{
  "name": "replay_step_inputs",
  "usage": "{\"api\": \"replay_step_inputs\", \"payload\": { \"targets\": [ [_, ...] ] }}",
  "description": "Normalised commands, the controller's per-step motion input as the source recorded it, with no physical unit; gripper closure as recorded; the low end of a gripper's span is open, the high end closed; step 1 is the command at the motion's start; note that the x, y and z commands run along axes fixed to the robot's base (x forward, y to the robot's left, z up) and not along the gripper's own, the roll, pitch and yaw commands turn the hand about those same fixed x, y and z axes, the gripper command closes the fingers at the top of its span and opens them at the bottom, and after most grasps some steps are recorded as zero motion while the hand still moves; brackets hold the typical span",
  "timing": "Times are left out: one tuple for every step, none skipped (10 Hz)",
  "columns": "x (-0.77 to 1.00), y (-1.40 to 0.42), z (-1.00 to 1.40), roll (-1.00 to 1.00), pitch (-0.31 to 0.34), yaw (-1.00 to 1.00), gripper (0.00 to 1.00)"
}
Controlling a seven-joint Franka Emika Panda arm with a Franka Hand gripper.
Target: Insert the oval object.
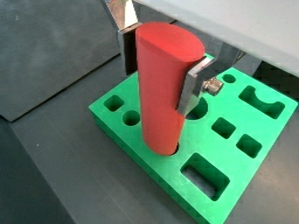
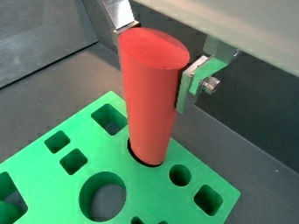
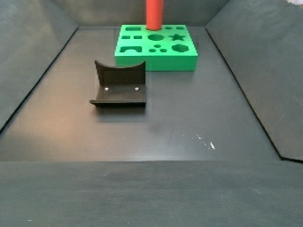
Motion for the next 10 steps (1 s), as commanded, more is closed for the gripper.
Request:
{"api": "replay_step_inputs", "payload": {
  "targets": [
    [0.02, 0.04, -0.26, 0.17, 0.030, 0.00, 1.00],
    [0.06, 0.06, -0.24, 0.20, 0.049, 0.02, 1.00],
    [0.02, 0.02, -0.24, 0.14, 0.033, 0.00, 1.00],
    [0.00, 0.01, -0.19, 0.12, 0.027, 0.00, 1.00],
    [0.00, 0.00, -0.20, 0.00, 0.000, -0.01, 1.00],
    [0.00, 0.00, -0.28, -0.03, 0.000, -0.05, 1.00],
    [0.00, 0.00, -0.29, -0.04, -0.013, -0.06, 1.00],
    [0.00, 0.00, -0.29, -0.06, -0.017, -0.09, 1.00],
    [0.00, 0.00, -0.23, -0.05, -0.007, -0.07, 1.00],
    [0.00, 0.00, -0.21, -0.02, 0.000, -0.03, 1.00]
  ]
}}
